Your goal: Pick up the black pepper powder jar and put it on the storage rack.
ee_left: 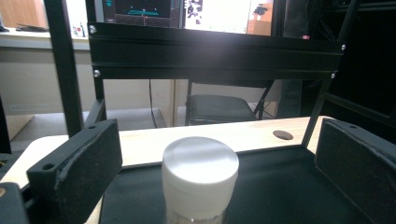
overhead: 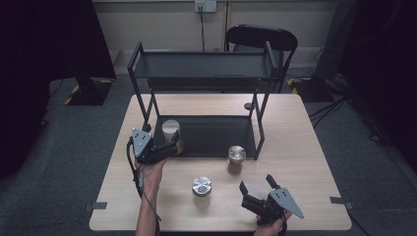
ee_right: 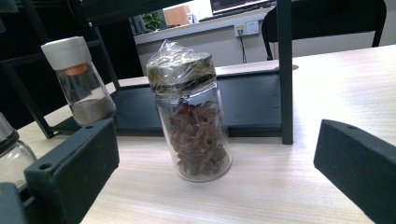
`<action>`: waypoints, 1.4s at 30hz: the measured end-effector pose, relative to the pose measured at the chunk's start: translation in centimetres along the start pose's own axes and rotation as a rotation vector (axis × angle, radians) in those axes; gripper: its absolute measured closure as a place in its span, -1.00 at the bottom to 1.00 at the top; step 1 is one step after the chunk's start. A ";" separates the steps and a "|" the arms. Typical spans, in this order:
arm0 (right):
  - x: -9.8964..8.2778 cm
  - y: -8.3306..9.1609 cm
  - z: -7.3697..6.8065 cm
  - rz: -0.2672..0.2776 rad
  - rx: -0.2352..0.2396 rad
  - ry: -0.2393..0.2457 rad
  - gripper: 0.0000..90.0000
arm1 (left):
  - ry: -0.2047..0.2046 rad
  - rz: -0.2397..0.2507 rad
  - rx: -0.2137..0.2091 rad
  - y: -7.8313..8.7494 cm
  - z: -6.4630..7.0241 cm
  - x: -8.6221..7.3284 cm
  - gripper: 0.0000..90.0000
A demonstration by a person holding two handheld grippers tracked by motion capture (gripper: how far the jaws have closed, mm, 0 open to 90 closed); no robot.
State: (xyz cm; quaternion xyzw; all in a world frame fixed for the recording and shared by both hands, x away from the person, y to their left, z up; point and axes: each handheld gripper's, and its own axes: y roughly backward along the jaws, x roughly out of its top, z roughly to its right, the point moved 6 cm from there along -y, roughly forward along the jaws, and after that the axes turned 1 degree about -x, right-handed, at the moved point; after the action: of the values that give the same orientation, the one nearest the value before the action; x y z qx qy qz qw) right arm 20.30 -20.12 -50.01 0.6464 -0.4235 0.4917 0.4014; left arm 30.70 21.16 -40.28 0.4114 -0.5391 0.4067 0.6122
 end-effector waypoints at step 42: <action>0.0 0.0 0.0 0.004 -0.001 -0.003 -1.00 | -0.018 0.131 0.016 6.6 1.5 -1.8 -1.00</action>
State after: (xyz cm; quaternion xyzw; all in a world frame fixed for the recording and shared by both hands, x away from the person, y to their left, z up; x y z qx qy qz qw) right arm 20.27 -20.15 -50.06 0.6462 -0.4255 0.4912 0.4000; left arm 23.88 21.82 -41.53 0.3839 -0.5668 0.4465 0.5762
